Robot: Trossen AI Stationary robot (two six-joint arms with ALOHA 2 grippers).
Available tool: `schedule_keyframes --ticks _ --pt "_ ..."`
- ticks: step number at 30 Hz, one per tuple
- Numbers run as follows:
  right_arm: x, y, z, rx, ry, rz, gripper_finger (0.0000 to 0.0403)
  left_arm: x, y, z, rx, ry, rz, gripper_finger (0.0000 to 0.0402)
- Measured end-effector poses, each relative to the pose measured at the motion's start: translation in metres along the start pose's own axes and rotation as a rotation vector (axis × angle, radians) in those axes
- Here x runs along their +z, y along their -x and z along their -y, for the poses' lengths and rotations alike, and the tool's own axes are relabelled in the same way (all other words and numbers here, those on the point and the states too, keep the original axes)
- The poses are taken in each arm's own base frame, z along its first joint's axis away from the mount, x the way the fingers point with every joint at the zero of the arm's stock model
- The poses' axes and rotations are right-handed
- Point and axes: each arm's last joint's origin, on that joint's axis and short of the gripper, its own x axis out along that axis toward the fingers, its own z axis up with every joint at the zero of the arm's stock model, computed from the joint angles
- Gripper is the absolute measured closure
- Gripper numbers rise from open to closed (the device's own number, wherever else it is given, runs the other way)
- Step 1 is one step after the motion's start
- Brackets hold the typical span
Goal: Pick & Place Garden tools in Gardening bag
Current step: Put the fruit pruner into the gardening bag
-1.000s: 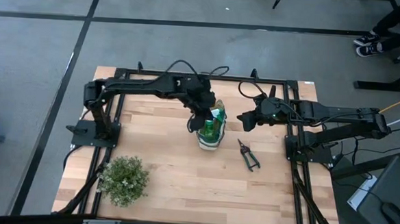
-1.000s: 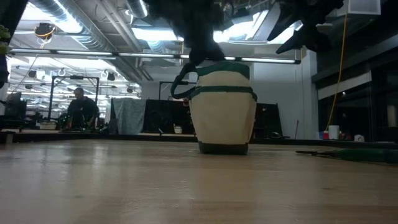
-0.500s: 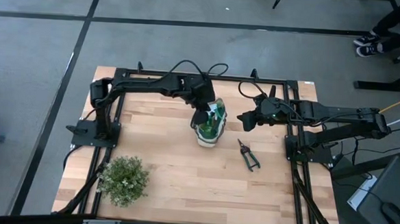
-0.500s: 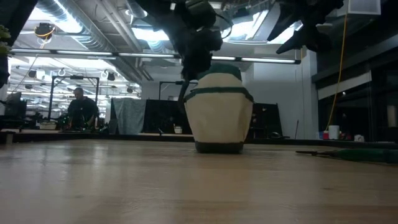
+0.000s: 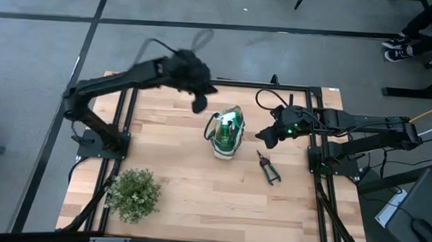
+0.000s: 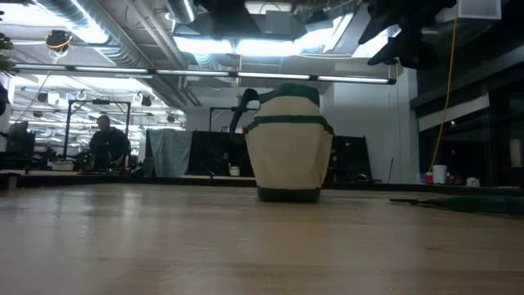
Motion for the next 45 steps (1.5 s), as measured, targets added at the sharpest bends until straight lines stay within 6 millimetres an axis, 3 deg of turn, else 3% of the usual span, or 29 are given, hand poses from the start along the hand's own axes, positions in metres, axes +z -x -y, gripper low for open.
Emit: schedule_keyframes --ticks 7,13,17,28,45 --pt "-0.007 -0.008 -0.004 0.002 0.021 -0.074 0.0222 0.011 0.066 -0.007 0.071 -0.024 0.156 0.0399" --pt "-0.023 -0.029 -0.009 -0.044 0.035 -0.201 0.0222 0.01 0.084 -0.005 0.084 0.003 0.18 0.0398" --pt "-0.037 -0.045 -0.016 -0.033 0.062 -0.326 0.0222 0.005 0.084 -0.006 0.102 0.061 0.133 0.0391" --pt "-0.068 -0.074 -0.02 -0.151 0.107 -0.464 0.0222 -0.014 0.064 -0.009 0.169 0.226 0.036 0.0361" --pt "-0.078 -0.092 -0.014 -0.27 0.076 -0.492 0.0222 -0.021 0.056 -0.004 0.13 0.259 0.011 0.0322"
